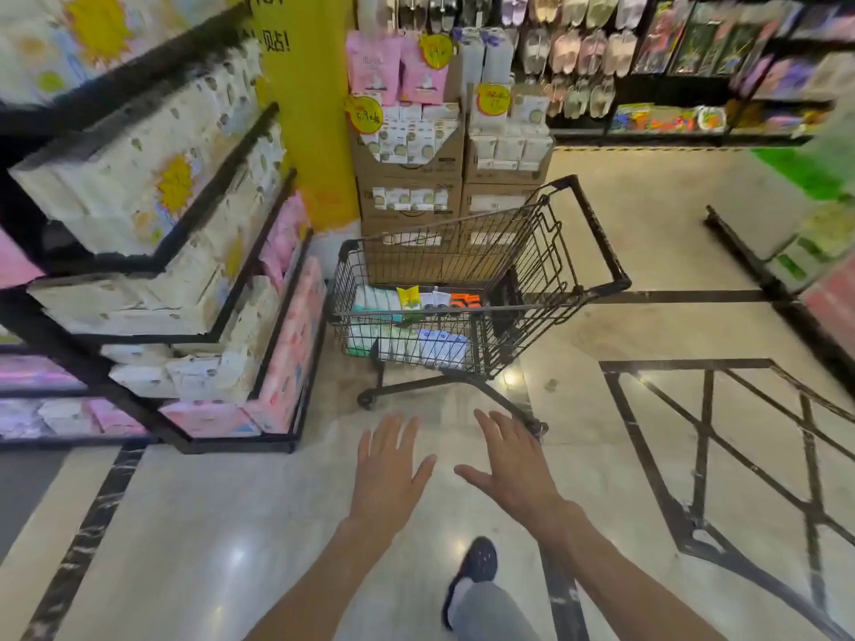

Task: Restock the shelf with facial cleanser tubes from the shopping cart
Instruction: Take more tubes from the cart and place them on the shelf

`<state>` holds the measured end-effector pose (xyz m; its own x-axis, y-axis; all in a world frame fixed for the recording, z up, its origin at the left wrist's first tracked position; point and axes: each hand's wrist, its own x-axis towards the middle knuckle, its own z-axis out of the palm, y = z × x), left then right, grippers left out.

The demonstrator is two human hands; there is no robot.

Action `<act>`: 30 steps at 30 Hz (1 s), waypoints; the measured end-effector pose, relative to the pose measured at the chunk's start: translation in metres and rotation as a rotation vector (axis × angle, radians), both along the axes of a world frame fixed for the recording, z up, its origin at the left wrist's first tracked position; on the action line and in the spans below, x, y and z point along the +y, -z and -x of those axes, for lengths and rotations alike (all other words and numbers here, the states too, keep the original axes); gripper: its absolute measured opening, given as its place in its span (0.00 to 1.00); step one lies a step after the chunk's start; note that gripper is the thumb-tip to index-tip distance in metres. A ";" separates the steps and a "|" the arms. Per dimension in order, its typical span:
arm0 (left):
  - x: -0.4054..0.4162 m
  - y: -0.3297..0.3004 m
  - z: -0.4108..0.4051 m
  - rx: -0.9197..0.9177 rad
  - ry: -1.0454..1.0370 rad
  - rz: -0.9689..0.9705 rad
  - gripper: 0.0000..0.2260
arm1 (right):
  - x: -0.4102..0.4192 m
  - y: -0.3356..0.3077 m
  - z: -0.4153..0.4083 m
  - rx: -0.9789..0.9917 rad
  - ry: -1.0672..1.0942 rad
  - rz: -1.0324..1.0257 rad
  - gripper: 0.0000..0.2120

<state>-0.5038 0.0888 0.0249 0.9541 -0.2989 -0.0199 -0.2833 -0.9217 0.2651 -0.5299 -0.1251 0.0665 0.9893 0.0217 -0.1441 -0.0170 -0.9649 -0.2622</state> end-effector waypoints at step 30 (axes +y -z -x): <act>-0.113 0.080 -0.484 0.368 -0.059 0.095 0.24 | -0.102 0.081 -0.477 0.213 0.053 -0.198 0.40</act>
<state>-0.0195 -0.0244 -0.0551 0.9040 -0.2611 -0.3387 -0.1010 -0.9000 0.4241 -0.0526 -0.2270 -0.0146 0.9378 0.0189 -0.3467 -0.1410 -0.8918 -0.4300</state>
